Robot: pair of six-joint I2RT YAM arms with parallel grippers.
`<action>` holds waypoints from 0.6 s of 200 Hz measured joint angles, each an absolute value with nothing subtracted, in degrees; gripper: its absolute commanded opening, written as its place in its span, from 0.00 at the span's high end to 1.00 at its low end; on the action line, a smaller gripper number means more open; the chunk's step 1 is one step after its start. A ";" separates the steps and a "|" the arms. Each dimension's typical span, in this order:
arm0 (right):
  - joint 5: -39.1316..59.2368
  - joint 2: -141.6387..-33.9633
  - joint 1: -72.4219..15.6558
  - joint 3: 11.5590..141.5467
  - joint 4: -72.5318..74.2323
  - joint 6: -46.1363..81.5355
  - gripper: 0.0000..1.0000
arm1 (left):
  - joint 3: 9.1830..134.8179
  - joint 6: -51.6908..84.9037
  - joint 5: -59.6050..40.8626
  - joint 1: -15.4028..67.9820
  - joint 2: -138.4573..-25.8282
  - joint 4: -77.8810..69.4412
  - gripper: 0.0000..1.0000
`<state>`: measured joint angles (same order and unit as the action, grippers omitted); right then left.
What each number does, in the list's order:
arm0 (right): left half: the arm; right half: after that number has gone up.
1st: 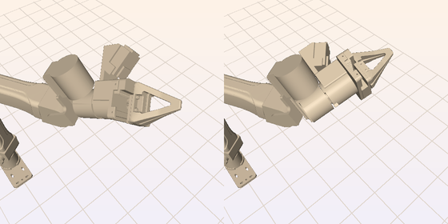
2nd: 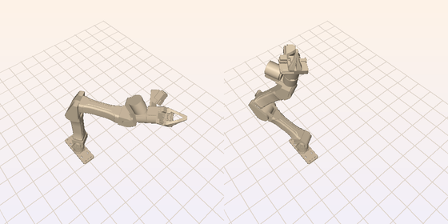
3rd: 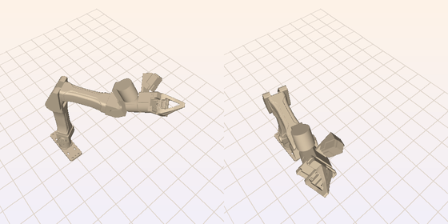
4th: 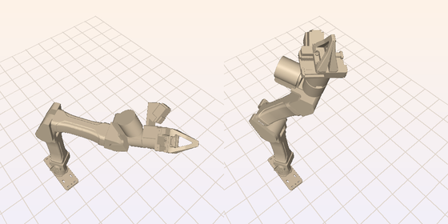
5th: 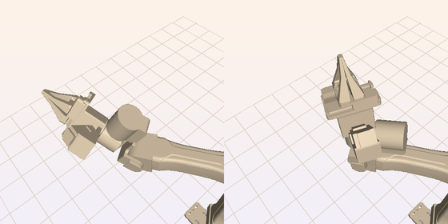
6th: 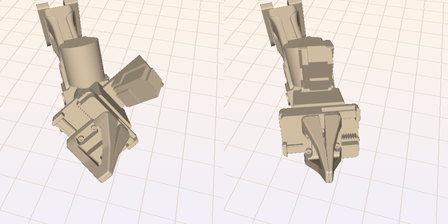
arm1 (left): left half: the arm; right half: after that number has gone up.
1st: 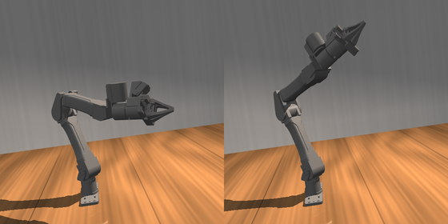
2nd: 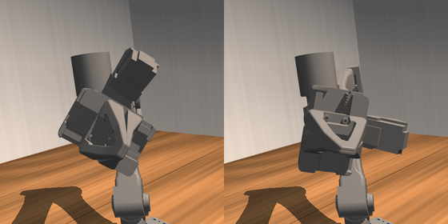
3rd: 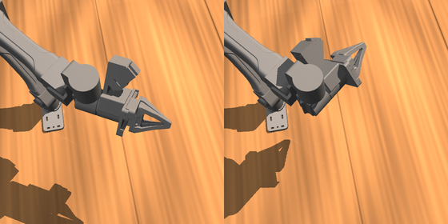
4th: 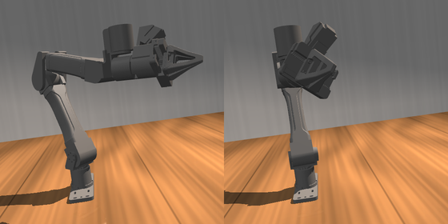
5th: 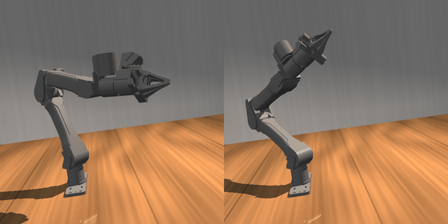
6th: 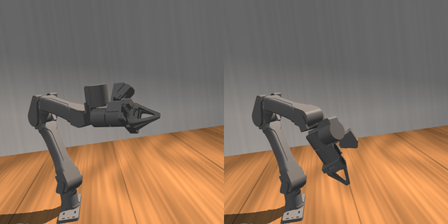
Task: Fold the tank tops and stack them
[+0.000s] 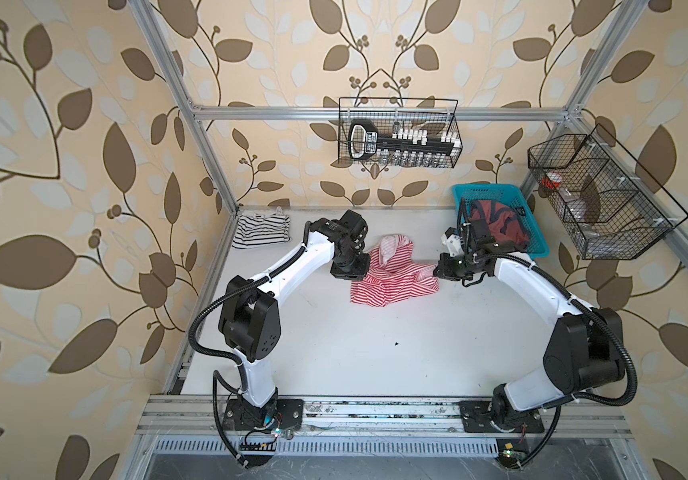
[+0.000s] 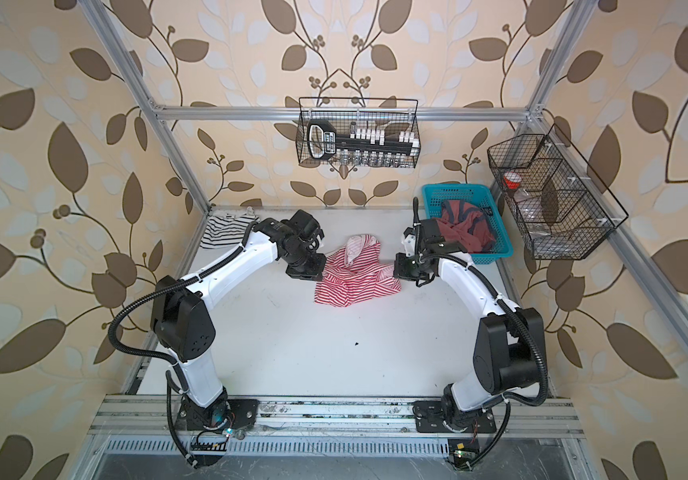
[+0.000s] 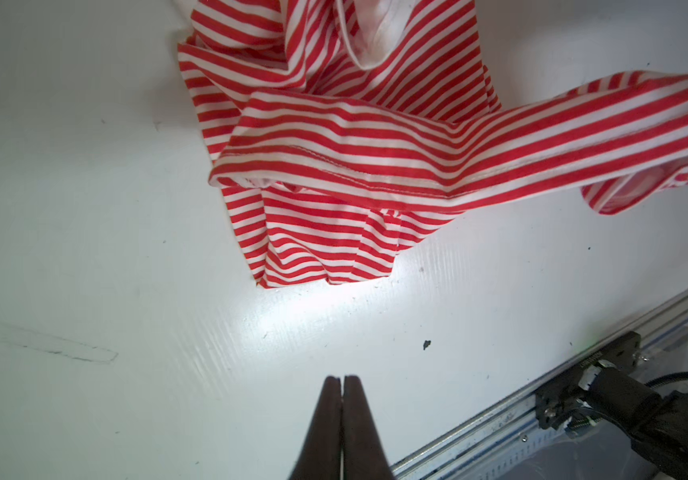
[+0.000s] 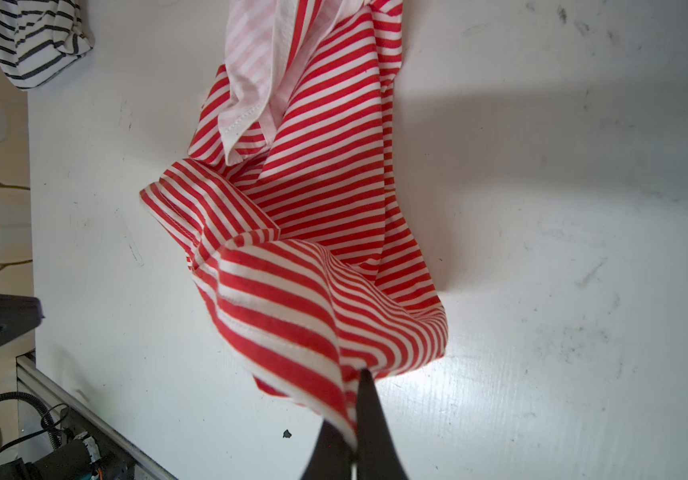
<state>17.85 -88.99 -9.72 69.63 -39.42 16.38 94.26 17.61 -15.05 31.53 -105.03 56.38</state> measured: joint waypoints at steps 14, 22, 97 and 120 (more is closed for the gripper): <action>18.68 -89.08 -9.32 69.54 -39.13 16.43 1.00 | 94.26 18.96 -15.99 32.49 -106.61 55.20 0.74; 19.29 -89.36 -9.02 69.54 -38.76 16.43 1.00 | 94.26 19.88 -16.19 33.06 -107.79 54.37 0.73; 22.28 -93.82 -8.43 69.54 -36.42 16.47 1.00 | 96.75 24.47 -14.02 32.84 -118.72 50.68 0.85; 22.61 -93.84 -8.23 69.54 -36.16 16.47 1.00 | 98.21 25.36 -12.80 31.48 -120.68 49.67 0.67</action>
<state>22.61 -93.84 -8.23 69.54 -36.16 16.47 98.21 25.36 -12.80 31.48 -120.68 49.67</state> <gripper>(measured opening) 0.050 0.264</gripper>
